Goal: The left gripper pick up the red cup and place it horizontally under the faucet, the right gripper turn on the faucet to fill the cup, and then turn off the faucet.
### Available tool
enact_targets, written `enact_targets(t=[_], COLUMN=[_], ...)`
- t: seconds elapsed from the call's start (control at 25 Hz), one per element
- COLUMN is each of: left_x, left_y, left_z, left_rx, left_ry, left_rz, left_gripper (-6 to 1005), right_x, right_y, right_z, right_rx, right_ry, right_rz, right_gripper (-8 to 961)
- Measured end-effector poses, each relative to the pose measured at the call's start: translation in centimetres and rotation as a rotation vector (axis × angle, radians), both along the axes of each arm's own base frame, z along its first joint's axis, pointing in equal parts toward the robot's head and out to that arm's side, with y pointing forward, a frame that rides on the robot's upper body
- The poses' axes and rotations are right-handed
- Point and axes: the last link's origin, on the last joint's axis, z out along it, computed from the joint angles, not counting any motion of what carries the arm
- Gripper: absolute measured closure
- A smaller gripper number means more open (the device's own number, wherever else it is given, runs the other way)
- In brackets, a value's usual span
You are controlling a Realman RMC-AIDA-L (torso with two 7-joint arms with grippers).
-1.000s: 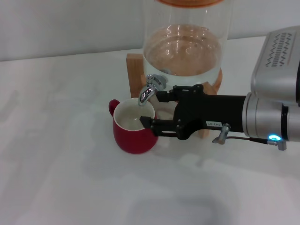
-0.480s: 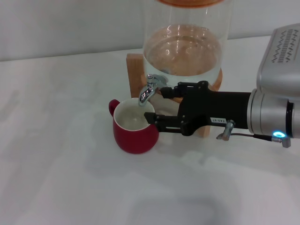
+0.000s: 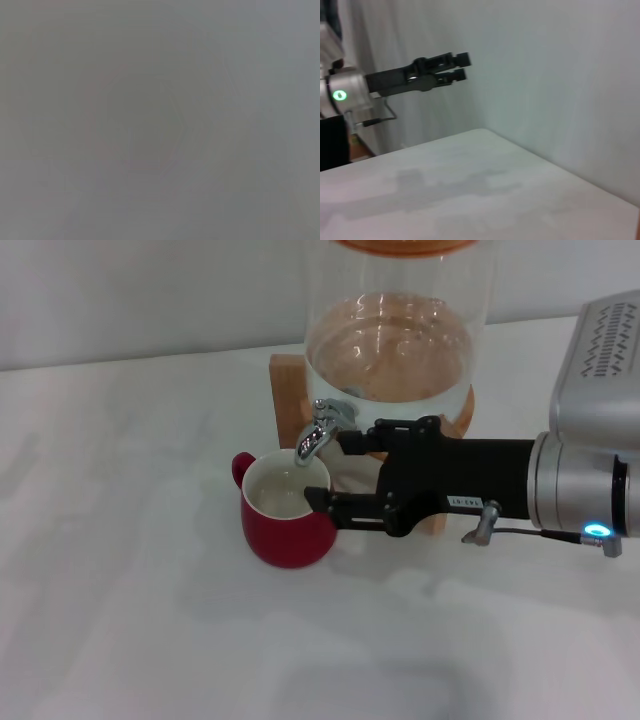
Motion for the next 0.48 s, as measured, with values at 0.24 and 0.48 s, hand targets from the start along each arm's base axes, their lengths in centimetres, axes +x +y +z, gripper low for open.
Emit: enact_targets(t=[0.24,0.48], left_x=[0.0,0.0], left_y=[0.0,0.1], left_z=[0.0,0.0], left_rx=[0.0,0.001], left_ry=[0.0,0.0], left_rz=[0.003,0.003], left_gripper=[120,120], right_x=[-0.4,0.0], right_y=[-0.5,-0.7], right_z=[0.5,1.5], right_rx=[0.004,0.037], right_ry=[0.001,0.003], right_rz=[0.017,0.002], right_gripper=[231,231])
